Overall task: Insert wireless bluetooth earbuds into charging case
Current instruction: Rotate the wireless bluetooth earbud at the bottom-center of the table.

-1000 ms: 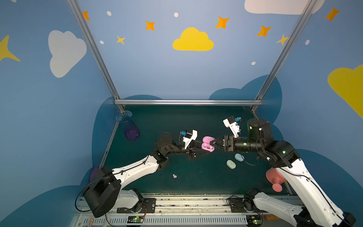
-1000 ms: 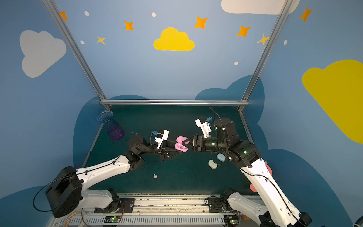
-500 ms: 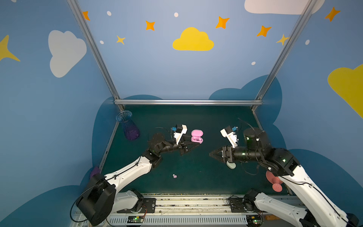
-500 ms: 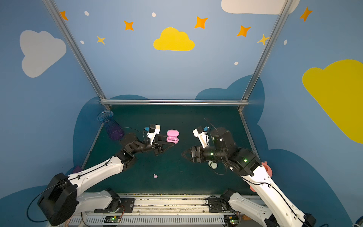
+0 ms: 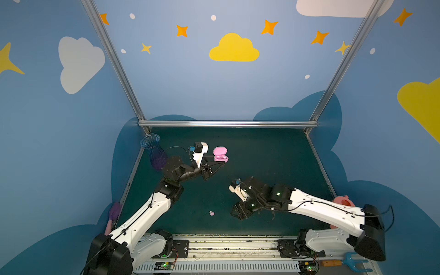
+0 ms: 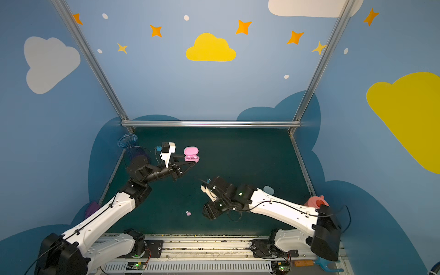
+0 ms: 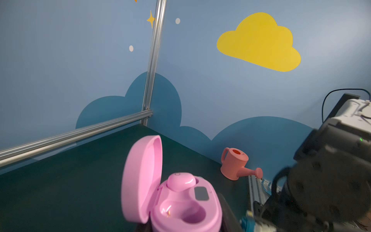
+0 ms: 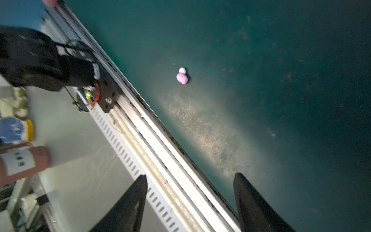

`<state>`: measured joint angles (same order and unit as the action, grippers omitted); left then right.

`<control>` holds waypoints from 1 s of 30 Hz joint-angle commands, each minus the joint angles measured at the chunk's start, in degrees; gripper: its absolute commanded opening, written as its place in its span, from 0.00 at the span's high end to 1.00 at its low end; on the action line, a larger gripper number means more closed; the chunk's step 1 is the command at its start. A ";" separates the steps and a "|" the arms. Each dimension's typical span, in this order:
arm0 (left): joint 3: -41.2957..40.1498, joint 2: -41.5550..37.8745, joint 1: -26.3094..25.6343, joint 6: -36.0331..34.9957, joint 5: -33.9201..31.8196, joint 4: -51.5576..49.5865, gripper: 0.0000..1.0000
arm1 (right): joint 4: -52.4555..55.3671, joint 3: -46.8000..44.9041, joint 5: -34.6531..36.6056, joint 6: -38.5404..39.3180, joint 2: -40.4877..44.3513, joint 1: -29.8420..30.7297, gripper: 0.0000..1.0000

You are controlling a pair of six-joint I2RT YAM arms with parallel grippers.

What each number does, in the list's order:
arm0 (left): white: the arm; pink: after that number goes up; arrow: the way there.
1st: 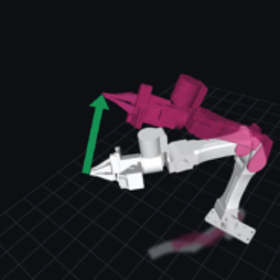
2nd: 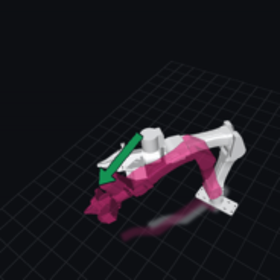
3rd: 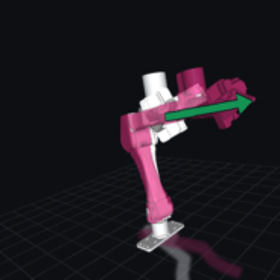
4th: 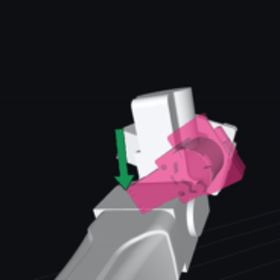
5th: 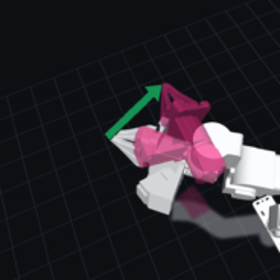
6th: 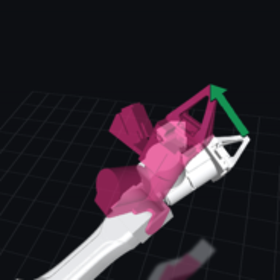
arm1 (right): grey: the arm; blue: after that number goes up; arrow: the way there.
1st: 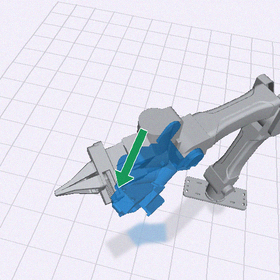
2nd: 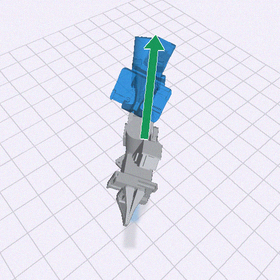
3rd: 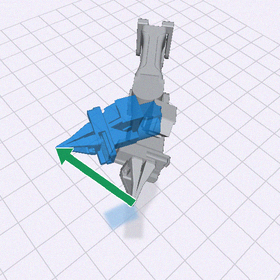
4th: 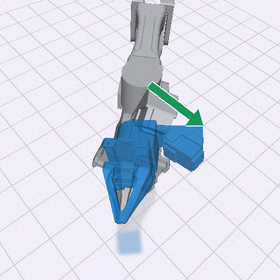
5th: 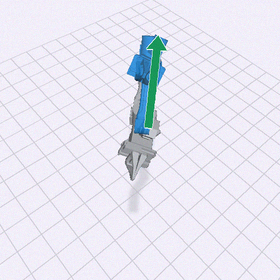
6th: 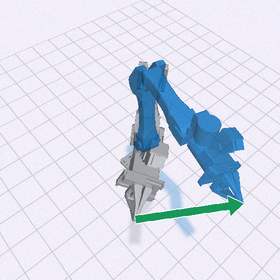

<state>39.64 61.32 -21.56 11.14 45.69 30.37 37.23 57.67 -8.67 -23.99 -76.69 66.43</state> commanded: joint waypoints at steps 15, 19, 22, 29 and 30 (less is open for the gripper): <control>3.04 2.36 8.43 2.08 6.21 2.23 0.91 | -0.86 19.43 14.82 8.34 -32.45 8.80 0.32; 3.47 2.34 9.56 2.56 7.14 2.32 0.91 | 0.66 22.68 17.10 8.09 -35.98 8.72 0.33; 2.87 2.32 9.95 3.27 7.32 3.47 0.91 | 2.29 24.98 18.15 8.58 -38.03 8.71 0.33; 2.57 2.78 10.38 4.60 7.66 5.29 0.91 | 7.25 29.87 19.73 9.65 -41.83 8.30 0.33; 2.54 2.60 10.40 4.60 7.66 5.21 0.91 | 7.98 30.56 19.93 9.98 -42.37 8.28 0.32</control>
<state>41.87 64.03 -11.55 15.07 52.23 33.10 41.10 86.30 9.65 -15.03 -117.86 75.07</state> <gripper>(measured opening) 0.382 0.675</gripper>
